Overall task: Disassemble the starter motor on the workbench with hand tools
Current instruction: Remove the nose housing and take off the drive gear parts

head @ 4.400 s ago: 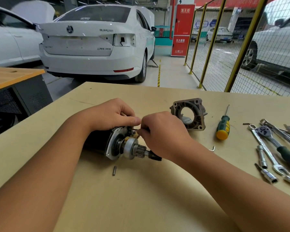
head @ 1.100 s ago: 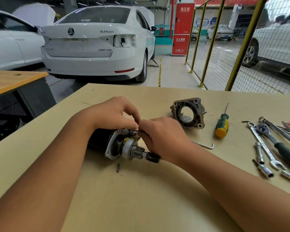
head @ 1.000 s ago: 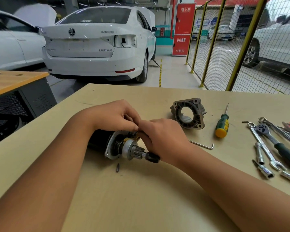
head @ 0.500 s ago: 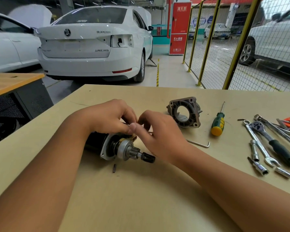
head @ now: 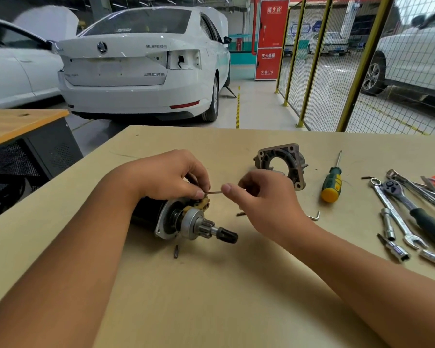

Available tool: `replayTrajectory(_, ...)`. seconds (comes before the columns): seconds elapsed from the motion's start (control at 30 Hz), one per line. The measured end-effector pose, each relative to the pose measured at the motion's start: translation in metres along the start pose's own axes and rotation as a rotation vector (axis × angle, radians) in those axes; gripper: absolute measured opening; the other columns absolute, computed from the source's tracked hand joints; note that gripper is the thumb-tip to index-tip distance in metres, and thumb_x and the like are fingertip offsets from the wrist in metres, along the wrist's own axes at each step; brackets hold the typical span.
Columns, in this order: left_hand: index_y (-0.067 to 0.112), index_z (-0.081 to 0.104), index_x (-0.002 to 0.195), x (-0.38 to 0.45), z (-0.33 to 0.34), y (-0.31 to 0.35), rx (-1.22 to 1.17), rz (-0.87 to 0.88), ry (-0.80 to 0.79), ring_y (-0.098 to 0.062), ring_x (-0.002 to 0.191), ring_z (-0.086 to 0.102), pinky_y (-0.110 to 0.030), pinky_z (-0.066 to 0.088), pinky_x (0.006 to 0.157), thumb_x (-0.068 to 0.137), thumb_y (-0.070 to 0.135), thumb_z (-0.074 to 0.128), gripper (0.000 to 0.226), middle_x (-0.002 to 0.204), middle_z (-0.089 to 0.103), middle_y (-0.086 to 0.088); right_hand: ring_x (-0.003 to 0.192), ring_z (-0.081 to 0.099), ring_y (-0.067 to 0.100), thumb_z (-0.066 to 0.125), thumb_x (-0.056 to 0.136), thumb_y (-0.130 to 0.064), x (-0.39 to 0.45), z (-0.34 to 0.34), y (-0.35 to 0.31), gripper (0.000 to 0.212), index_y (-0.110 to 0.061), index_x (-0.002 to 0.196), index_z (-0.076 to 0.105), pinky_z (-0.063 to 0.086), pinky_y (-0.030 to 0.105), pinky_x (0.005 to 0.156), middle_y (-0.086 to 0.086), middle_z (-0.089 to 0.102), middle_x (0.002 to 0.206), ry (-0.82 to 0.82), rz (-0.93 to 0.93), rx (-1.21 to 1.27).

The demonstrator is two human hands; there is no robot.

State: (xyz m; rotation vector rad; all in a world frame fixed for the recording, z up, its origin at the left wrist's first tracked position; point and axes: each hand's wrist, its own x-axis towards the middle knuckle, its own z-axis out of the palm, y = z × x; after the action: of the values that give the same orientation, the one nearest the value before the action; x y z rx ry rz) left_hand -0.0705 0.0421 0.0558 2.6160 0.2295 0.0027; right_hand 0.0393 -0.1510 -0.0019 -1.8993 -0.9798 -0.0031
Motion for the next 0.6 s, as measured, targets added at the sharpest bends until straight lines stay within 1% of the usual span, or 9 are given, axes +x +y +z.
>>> replayTrajectory(0.07,0.034,0.077,0.086,0.000,0.000,0.000,0.000,-0.009,-0.019,-0.005,0.104,0.069,-0.042,0.055,0.099,0.093,0.017,0.076,0.018,0.099,0.077,0.011,0.056,0.058,0.003,0.078,0.084,-0.043,-0.001,-0.002,0.001,0.024,-0.022,0.079,0.068,0.046,0.020,0.054,-0.011,0.062,0.064,-0.004,-0.110,0.004)
replayTrajectory(0.13,0.034,0.076,0.086,0.000,0.000,-0.001,0.003,-0.016,-0.032,-0.008,0.105,0.069,-0.042,0.055,0.099,0.093,0.018,0.075,0.018,0.100,0.077,0.010,0.060,0.064,0.010,0.080,0.085,-0.030,-0.002,-0.003,0.002,0.020,-0.013,0.093,0.073,0.056,0.032,0.060,-0.007,0.067,0.072,0.002,-0.266,-0.033)
replayTrajectory(0.23,0.034,0.076,0.084,0.000,0.000,-0.002,-0.017,-0.021,-0.031,-0.009,0.106,0.070,-0.042,0.054,0.100,0.093,0.018,0.076,0.019,0.102,0.077,0.008,0.061,0.068,0.021,0.079,0.086,-0.013,0.000,0.000,0.007,0.019,-0.001,0.099,0.073,0.057,0.040,0.058,0.006,0.070,0.077,0.029,-0.548,-0.114)
replayTrajectory(0.33,0.031,0.081,0.089,-0.001,0.000,-0.001,-0.068,-0.017,-0.041,-0.005,0.107,0.070,-0.037,0.055,0.101,0.093,0.014,0.075,0.019,0.108,0.077,0.012,0.061,0.067,0.023,0.076,0.088,-0.009,0.001,-0.001,0.010,0.021,0.002,0.105,0.071,0.055,0.040,0.056,0.008,0.070,0.078,0.023,-0.665,-0.158)
replayTrajectory(0.4,0.026,0.084,0.094,-0.001,0.000,-0.001,-0.069,-0.013,-0.041,-0.004,0.107,0.070,-0.035,0.055,0.101,0.093,0.012,0.076,0.016,0.111,0.075,0.016,0.061,0.067,0.019,0.076,0.090,-0.019,0.000,-0.001,0.009,0.024,-0.002,0.106,0.071,0.056,0.037,0.058,0.004,0.070,0.076,0.019,-0.624,-0.149)
replayTrajectory(0.43,0.025,0.084,0.094,0.000,0.000,-0.002,-0.065,-0.010,-0.037,-0.004,0.107,0.070,-0.036,0.055,0.101,0.092,0.012,0.077,0.014,0.111,0.075,0.016,0.059,0.067,0.015,0.075,0.090,-0.031,-0.001,-0.002,0.007,0.028,-0.007,0.104,0.071,0.056,0.034,0.057,0.001,0.070,0.073,0.003,-0.546,-0.089)
replayTrajectory(0.47,0.024,0.084,0.094,0.001,0.001,-0.003,-0.062,-0.005,-0.034,-0.004,0.106,0.070,-0.038,0.055,0.102,0.092,0.013,0.078,0.013,0.109,0.075,0.016,0.056,0.067,0.013,0.070,0.091,-0.045,-0.004,-0.003,0.005,0.033,-0.013,0.100,0.071,0.055,0.032,0.053,-0.002,0.069,0.068,-0.041,-0.430,0.019)
replayTrajectory(0.53,0.025,0.084,0.092,0.002,0.000,-0.005,-0.056,0.003,-0.027,-0.003,0.105,0.070,-0.039,0.054,0.102,0.090,0.014,0.079,0.012,0.107,0.075,0.017,0.048,0.065,0.018,0.054,0.090,-0.066,-0.006,-0.006,0.001,0.049,-0.019,0.085,0.070,0.049,0.030,0.043,0.004,0.066,0.064,-0.176,-0.162,0.281)
replayTrajectory(0.6,0.027,0.084,0.091,0.003,0.000,-0.005,-0.044,-0.002,-0.027,-0.002,0.106,0.069,-0.039,0.054,0.102,0.089,0.016,0.080,0.011,0.108,0.075,0.017,0.045,0.062,0.026,0.046,0.090,-0.071,-0.005,-0.008,-0.001,0.062,-0.015,0.080,0.070,0.043,0.026,0.040,0.009,0.068,0.065,-0.272,-0.003,0.367)
